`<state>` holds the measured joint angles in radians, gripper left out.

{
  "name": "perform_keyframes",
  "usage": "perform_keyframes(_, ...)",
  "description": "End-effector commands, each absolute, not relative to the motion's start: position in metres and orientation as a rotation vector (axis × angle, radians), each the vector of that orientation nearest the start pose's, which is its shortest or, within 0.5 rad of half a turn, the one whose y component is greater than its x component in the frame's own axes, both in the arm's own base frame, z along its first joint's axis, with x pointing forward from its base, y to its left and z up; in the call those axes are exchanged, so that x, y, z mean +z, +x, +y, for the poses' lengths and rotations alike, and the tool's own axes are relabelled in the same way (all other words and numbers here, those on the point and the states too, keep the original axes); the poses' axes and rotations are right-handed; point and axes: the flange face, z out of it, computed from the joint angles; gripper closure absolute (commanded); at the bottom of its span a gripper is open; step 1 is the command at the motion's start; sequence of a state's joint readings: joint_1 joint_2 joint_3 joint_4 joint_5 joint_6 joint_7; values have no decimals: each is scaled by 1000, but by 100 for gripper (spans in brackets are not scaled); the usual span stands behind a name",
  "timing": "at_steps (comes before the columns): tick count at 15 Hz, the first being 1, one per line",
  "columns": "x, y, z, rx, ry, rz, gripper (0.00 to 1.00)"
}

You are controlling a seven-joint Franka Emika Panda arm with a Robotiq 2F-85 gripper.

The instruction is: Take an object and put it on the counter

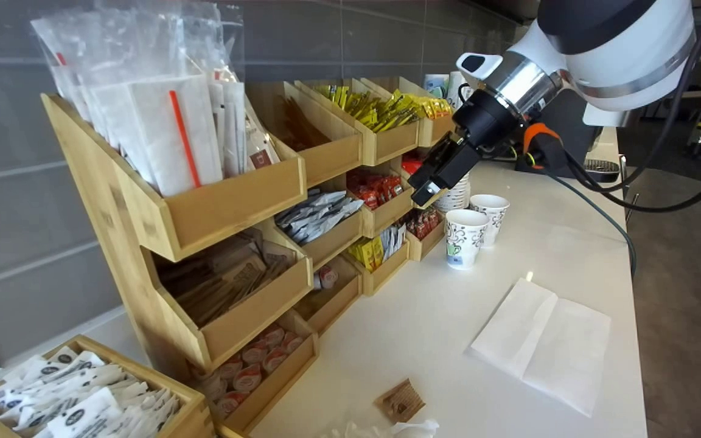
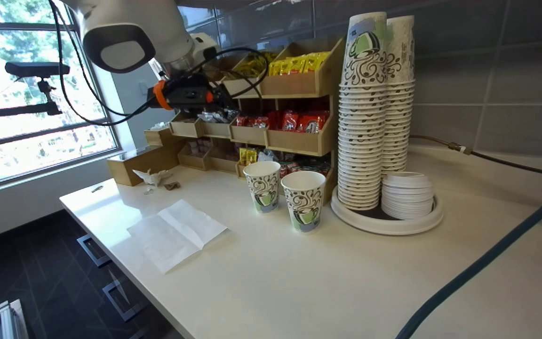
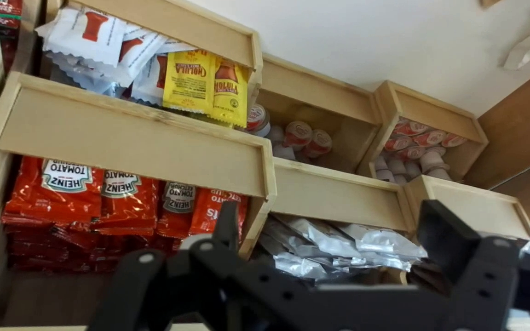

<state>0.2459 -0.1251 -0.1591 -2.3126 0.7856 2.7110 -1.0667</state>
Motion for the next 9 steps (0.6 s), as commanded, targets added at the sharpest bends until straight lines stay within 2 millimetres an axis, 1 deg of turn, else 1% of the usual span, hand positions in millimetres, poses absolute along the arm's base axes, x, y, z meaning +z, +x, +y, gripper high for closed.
perform_keyframes(1, 440, 537, 13, -1061, -2616, -693, 0)
perform_keyframes(5, 430, 547, 13, -1100, -2566, -661, 0)
perform_keyframes(9, 417, 556, 11, -1120, -2561, -627, 0)
